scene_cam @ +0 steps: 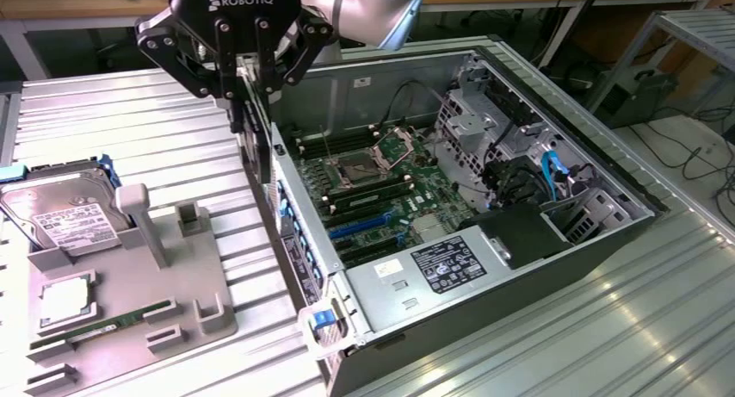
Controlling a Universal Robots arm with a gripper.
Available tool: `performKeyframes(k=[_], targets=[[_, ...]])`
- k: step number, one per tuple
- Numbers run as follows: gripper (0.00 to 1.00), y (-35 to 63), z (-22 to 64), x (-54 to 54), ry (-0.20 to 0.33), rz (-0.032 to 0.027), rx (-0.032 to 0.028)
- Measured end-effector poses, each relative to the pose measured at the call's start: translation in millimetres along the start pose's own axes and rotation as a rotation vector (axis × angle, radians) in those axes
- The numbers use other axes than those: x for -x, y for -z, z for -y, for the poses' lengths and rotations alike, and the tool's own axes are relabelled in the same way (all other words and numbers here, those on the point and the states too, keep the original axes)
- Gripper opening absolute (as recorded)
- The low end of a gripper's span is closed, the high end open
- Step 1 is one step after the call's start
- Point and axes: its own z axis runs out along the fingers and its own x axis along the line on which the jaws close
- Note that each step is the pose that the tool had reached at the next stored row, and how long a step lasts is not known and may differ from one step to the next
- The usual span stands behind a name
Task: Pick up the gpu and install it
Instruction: 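Pick up the gpu and move the gpu toward the slot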
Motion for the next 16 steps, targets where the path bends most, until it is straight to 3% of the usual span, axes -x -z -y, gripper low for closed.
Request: performKeyframes(k=[16], targets=[[0.27,-0.2,-0.1,15.8,0.0,0.0,0.0]])
